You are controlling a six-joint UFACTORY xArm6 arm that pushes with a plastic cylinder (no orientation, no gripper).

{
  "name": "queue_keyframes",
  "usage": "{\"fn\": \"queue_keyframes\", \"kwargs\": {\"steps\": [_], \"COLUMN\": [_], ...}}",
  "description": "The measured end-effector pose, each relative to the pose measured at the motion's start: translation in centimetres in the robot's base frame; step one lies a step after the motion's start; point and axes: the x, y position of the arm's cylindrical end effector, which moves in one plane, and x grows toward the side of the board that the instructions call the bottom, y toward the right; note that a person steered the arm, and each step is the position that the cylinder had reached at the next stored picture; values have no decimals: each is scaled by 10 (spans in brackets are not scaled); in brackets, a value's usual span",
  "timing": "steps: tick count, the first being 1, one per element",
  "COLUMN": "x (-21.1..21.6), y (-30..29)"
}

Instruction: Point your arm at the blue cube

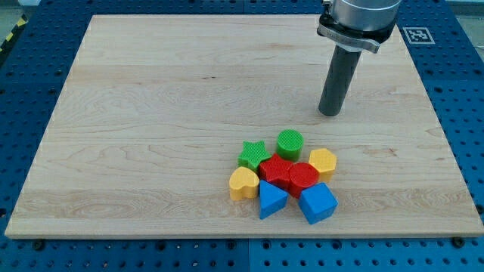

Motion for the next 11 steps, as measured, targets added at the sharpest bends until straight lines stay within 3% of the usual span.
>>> {"fn": "queue_keyframes", "kwargs": {"steps": [2, 3, 6, 7, 9, 11], "x": [7, 39, 167, 184, 184, 183], "y": [25, 56, 61, 56, 53, 13]}}
